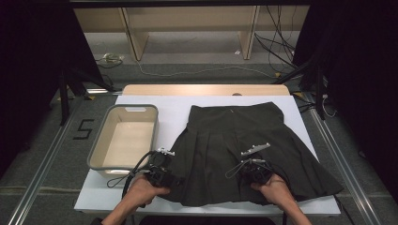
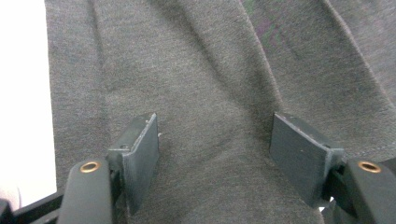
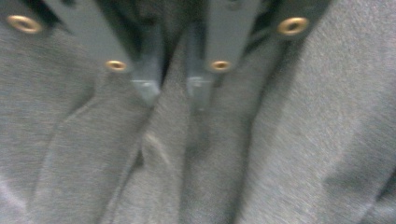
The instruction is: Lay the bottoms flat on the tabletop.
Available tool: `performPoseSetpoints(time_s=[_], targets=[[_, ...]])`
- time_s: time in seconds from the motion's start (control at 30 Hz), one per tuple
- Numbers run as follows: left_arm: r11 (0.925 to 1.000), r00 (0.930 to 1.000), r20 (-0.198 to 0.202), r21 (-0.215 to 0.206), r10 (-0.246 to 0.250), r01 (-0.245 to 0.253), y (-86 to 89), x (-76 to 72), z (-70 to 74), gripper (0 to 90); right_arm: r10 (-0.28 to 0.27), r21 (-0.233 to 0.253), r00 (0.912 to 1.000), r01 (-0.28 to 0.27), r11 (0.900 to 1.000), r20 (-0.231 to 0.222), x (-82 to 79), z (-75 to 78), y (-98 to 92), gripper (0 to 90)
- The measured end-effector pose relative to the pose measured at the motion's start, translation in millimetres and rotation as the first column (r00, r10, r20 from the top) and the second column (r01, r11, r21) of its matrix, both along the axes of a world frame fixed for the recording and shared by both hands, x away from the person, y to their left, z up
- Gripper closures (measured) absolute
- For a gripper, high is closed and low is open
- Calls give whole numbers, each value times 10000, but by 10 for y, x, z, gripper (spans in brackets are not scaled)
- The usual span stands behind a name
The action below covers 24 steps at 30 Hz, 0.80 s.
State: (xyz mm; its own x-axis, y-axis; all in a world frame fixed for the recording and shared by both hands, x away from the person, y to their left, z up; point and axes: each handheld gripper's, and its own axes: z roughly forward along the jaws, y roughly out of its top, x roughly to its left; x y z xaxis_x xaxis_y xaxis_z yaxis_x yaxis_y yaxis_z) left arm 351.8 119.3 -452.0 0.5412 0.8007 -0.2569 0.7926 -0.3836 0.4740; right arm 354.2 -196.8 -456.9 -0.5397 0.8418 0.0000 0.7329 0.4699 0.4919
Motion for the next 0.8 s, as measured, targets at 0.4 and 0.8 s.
performPoseSetpoints(time_s=[0.4,0.8], targets=[[10000,10000,66,4,47,-47,59,-34,21,321,-420,-9,9987,421,9991,278,20,47,-181,819],[9973,9999,-3,721,-101,101,8,0,-123,397,-588,1905,9911,352,9811,1195,-36,296,-219,465]])
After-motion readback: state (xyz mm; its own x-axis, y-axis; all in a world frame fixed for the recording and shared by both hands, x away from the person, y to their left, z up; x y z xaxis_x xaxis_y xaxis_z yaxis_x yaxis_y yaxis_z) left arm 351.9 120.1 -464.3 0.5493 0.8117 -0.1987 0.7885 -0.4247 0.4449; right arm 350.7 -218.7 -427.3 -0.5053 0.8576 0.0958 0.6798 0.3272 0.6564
